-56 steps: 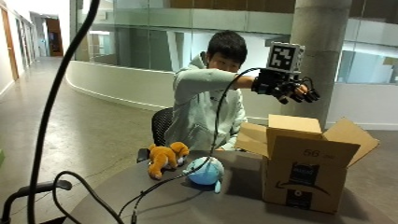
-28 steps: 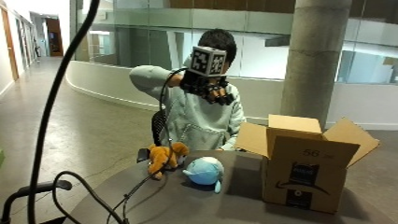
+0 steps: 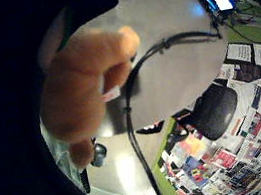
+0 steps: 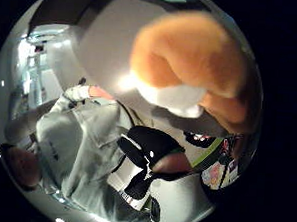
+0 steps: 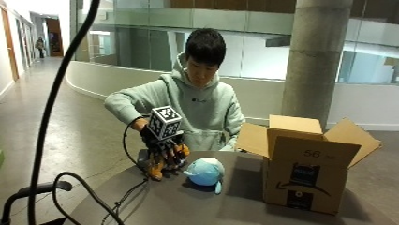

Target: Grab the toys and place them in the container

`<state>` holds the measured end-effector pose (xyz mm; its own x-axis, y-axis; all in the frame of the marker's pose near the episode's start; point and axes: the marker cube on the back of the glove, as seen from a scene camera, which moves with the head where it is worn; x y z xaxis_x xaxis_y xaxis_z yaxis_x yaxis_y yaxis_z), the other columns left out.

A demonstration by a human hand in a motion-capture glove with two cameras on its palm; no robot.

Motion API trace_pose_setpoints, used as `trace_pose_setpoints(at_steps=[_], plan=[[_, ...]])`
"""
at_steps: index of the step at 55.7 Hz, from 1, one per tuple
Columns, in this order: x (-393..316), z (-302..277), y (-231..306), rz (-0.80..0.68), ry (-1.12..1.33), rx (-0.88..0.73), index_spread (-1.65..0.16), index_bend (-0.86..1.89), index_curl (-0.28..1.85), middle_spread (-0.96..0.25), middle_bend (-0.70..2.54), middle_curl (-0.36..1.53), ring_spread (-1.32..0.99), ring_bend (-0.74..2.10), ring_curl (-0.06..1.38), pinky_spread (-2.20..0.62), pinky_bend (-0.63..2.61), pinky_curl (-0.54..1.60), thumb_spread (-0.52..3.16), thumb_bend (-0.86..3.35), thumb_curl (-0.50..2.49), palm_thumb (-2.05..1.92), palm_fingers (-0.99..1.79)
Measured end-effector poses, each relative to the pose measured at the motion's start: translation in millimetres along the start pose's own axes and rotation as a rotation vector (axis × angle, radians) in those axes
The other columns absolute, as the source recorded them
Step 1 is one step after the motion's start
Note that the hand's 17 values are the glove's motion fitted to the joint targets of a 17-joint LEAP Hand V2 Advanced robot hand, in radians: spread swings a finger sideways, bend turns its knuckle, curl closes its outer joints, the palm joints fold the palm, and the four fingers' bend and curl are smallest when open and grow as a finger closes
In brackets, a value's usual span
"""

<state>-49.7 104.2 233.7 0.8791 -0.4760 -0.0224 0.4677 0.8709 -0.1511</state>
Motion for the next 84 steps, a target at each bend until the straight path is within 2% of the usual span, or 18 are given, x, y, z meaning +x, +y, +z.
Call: trace_pose_setpoints(at_steps=[6, 9, 17, 20, 25, 29, 30, 39, 45, 52, 58, 68, 73, 80, 84], plan=[[8, 19, -18, -0.005, -0.005, 0.079, -0.25, 0.12, 0.29, -0.04, 0.16, 0.37, -0.07, 0.18, 0.27, 0.03, 0.62, 0.36, 1.02, -0.04, 0.32, -0.03, -0.12], [8, 20, -23, -0.013, -0.012, 0.124, -0.25, 0.14, 0.29, -0.05, 0.18, 0.37, -0.07, 0.25, 0.29, 0.04, 0.63, 0.36, 1.0, -0.04, 0.32, -0.03, 0.01], [2, 22, -40, -0.071, -0.076, 0.247, -0.25, 0.21, 0.31, -0.09, 0.33, 0.41, -0.19, 0.67, 0.36, 0.02, 0.43, 0.28, 1.1, 0.05, 0.34, 0.14, 0.58], [1, 21, -45, -0.103, -0.107, 0.29, -0.24, 0.22, 0.32, -0.12, 0.41, 0.45, -0.24, 0.85, 0.43, -0.06, 0.42, 0.28, 1.16, 0.1, 0.37, 0.24, 0.83], [-2, 19, -51, -0.121, -0.14, 0.315, -0.24, 0.16, 0.33, -0.17, 0.49, 0.51, -0.3, 1.06, 0.51, -0.21, 0.55, 0.33, 1.13, 0.16, 0.43, 0.39, 1.09], [-3, 13, -56, -0.117, -0.173, 0.27, -0.24, 0.2, 0.37, -0.19, 0.57, 0.57, -0.32, 1.17, 0.58, -0.28, 0.66, 0.39, 1.06, 0.16, 0.48, 0.45, 1.15], [-3, 11, -57, -0.117, -0.182, 0.252, -0.25, 0.25, 0.4, -0.2, 0.62, 0.59, -0.32, 1.19, 0.6, -0.29, 0.7, 0.41, 1.03, 0.16, 0.49, 0.47, 1.26], [-17, -15, -55, -0.088, -0.319, 0.11, -0.25, 0.53, 0.54, -0.24, 0.87, 0.72, -0.33, 1.27, 0.65, -0.36, 0.88, 0.5, 0.85, 0.15, 0.59, 0.56, 1.33], [-30, -47, -46, -0.108, -0.333, 0.032, -0.25, 0.68, 0.63, -0.25, 0.97, 0.78, -0.32, 1.36, 0.66, -0.39, 0.93, 0.55, 0.76, 0.14, 0.65, 0.57, 1.29], [-52, -98, -33, -0.109, -0.292, 0.029, -0.24, 0.78, 0.71, -0.25, 1.07, 0.82, -0.31, 1.42, 0.67, -0.4, 0.98, 0.58, 0.68, 0.12, 0.71, 0.58, 1.22], [-58, -170, -45, -0.124, -0.225, 0.151, -0.24, 0.82, 0.76, -0.24, 1.12, 0.85, -0.31, 1.47, 0.67, -0.41, 1.03, 0.61, 0.63, 0.11, 0.76, 0.58, 1.18], [-93, -275, -71, -0.169, -0.259, 0.416, -0.24, 0.84, 0.83, -0.24, 1.16, 0.87, -0.3, 1.51, 0.67, -0.41, 1.06, 0.65, 0.57, 0.09, 0.83, 0.59, 1.13], [-115, -323, -100, -0.218, -0.248, 0.624, -0.24, 0.84, 0.86, -0.23, 1.18, 0.87, -0.29, 1.53, 0.67, -0.41, 1.07, 0.66, 0.56, 0.08, 0.87, 0.59, 1.12], [-146, -365, -136, -0.209, -0.225, 0.911, -0.24, 0.84, 0.89, -0.23, 1.19, 0.87, -0.29, 1.55, 0.66, -0.42, 1.07, 0.67, 0.54, 0.07, 0.91, 0.59, 1.11], [-158, -377, -157, -0.148, -0.21, 0.976, -0.24, 0.82, 0.91, -0.23, 1.18, 0.88, -0.29, 1.55, 0.65, -0.42, 1.08, 0.68, 0.55, 0.05, 0.93, 0.59, 1.09]])
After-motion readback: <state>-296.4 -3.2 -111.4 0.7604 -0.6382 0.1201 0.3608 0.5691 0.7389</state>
